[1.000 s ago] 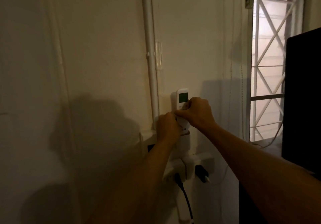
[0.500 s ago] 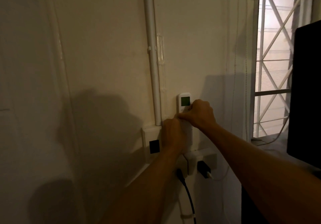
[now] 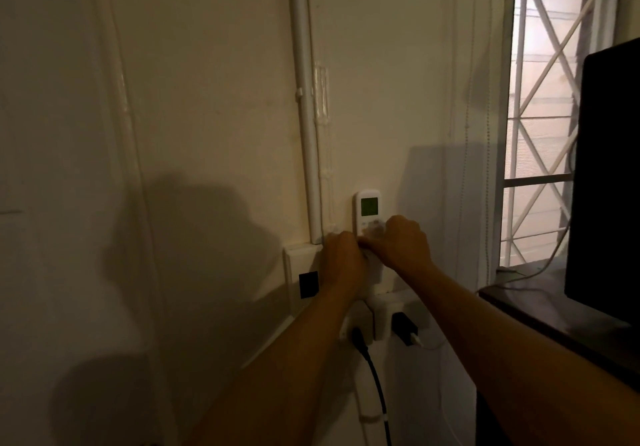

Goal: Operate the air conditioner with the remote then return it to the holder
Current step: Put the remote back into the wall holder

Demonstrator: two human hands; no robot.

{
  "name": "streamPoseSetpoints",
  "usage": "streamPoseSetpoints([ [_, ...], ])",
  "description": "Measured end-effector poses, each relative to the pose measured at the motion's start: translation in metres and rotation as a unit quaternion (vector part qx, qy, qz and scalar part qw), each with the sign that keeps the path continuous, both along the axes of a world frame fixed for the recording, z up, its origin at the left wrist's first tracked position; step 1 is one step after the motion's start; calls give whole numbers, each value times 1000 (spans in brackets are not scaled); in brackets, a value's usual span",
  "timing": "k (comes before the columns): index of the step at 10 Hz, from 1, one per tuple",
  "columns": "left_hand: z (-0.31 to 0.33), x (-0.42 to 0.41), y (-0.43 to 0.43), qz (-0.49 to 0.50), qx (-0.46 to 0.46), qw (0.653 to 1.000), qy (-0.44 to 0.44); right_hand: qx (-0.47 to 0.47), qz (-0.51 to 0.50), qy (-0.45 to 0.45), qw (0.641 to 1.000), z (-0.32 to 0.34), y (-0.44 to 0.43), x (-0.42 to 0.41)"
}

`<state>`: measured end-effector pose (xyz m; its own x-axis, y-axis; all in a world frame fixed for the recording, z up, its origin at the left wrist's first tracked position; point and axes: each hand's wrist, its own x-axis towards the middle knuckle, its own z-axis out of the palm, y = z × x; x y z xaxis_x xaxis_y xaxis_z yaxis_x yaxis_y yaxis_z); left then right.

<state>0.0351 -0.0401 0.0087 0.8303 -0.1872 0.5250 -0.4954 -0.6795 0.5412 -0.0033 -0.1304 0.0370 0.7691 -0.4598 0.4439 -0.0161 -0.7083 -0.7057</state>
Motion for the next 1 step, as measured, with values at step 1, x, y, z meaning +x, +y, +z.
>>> streamPoseSetpoints([
  [1,-1,-13,7,-8,18,1000,14,1,-15,-20,1000,-18,12,-19],
])
